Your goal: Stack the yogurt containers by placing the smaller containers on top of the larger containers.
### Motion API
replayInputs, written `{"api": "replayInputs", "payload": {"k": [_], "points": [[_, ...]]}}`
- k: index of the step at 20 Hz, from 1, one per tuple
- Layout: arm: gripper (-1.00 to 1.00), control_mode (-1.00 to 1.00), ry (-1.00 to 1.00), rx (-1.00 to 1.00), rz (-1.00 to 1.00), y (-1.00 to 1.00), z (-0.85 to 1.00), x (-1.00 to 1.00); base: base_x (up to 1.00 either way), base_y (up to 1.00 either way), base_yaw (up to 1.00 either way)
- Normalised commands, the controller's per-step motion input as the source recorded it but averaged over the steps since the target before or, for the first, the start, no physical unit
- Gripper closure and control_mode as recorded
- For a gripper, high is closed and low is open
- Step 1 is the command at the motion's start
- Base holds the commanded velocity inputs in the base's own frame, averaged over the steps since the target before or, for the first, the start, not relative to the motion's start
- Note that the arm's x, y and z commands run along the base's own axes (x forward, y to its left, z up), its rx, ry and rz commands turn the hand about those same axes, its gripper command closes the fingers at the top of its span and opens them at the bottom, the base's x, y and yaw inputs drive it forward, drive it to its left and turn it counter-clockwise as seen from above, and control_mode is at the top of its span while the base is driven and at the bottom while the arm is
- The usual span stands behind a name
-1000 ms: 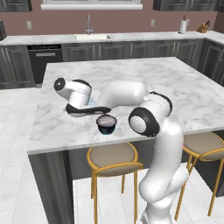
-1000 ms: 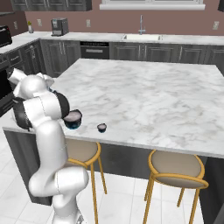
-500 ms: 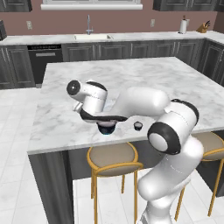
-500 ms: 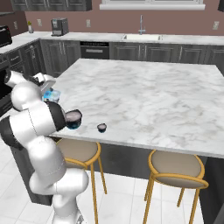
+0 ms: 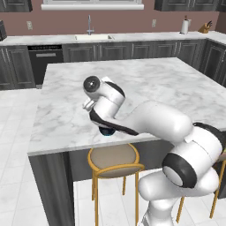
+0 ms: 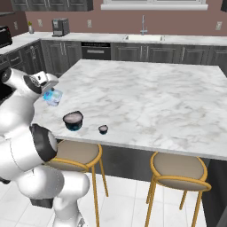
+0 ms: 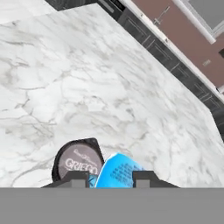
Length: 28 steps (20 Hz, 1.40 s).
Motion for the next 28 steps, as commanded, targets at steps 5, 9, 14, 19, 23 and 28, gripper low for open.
{"api": "replayInputs", "payload": {"k": [5,9,14,19,23,28], "points": [[1.00,-1.00,0.00,0.05,0.01,-0.21,0.33,-0.56,0.00,0.00,0.00],[1.00,-1.00,0.00,0.03,0.02,-0.19,0.27,-0.61,0.00,0.00,0.00],[1.00,-1.00,0.00,0.04,0.02,-0.16,0.30,-0.56,0.00,0.00,0.00],[1.00,-1.00,0.02,0.00,0.02,-0.11,0.19,-0.48,0.00,0.00,0.00],[1.00,-1.00,0.10,-0.01,0.03,-0.08,0.04,-0.34,0.00,0.00,0.00],[1.00,-1.00,0.15,-0.03,0.04,-0.05,0.00,-0.18,0.00,0.00,0.00]]}}
